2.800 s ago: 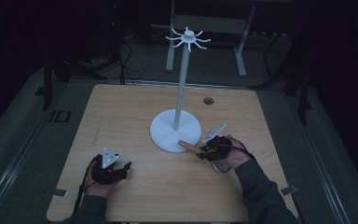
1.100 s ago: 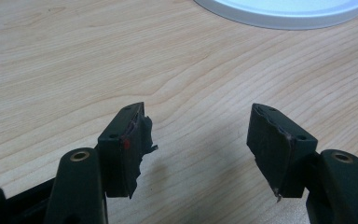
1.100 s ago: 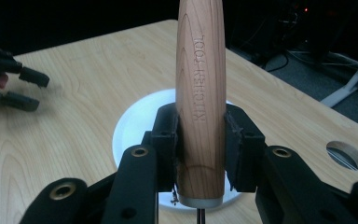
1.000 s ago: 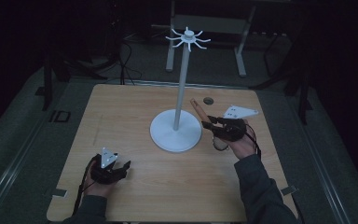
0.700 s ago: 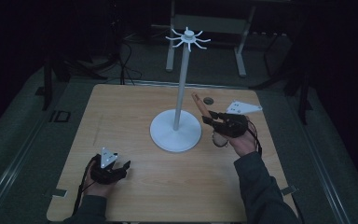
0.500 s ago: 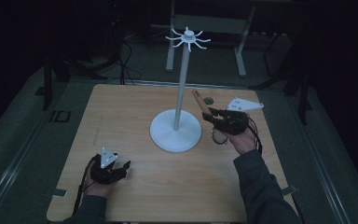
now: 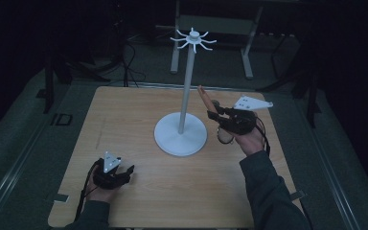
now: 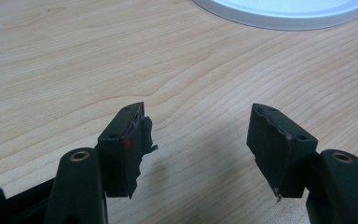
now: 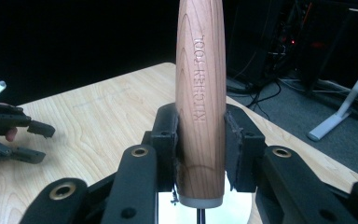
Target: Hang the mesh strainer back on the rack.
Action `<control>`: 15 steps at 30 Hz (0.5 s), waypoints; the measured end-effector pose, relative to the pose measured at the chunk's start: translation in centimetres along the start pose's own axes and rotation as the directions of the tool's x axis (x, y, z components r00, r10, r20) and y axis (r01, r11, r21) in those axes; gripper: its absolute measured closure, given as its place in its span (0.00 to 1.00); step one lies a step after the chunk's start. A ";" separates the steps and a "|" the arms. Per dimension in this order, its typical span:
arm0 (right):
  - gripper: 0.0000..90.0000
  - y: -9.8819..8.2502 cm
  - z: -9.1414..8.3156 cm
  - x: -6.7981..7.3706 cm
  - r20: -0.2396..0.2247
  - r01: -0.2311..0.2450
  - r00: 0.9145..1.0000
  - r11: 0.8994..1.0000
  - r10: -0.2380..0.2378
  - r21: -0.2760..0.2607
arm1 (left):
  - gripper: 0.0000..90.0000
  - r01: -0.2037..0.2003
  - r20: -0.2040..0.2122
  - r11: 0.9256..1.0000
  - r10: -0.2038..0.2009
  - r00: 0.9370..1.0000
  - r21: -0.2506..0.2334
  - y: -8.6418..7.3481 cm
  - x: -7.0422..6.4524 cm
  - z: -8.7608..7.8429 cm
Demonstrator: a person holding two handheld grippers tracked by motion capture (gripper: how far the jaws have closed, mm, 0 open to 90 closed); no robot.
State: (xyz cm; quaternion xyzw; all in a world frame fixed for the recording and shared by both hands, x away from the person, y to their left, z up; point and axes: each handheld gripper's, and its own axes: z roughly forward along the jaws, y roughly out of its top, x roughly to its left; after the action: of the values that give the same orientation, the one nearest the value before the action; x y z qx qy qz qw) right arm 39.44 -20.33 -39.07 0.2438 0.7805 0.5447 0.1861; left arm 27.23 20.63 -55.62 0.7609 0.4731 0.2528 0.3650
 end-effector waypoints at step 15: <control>0.76 0.9 -0.3 -0.2 -0.002 -0.005 1.000 1.000 0.005 -0.020 | 0.42 0.000 0.000 1.000 0.000 1.000 0.000 0.0 0.0 0.0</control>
State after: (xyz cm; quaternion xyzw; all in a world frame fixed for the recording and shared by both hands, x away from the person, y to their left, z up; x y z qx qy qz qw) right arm 39.55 -20.41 -38.09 0.2435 0.7747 0.5531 0.1862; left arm 27.25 20.64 -55.63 0.7608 0.4732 0.2527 0.3653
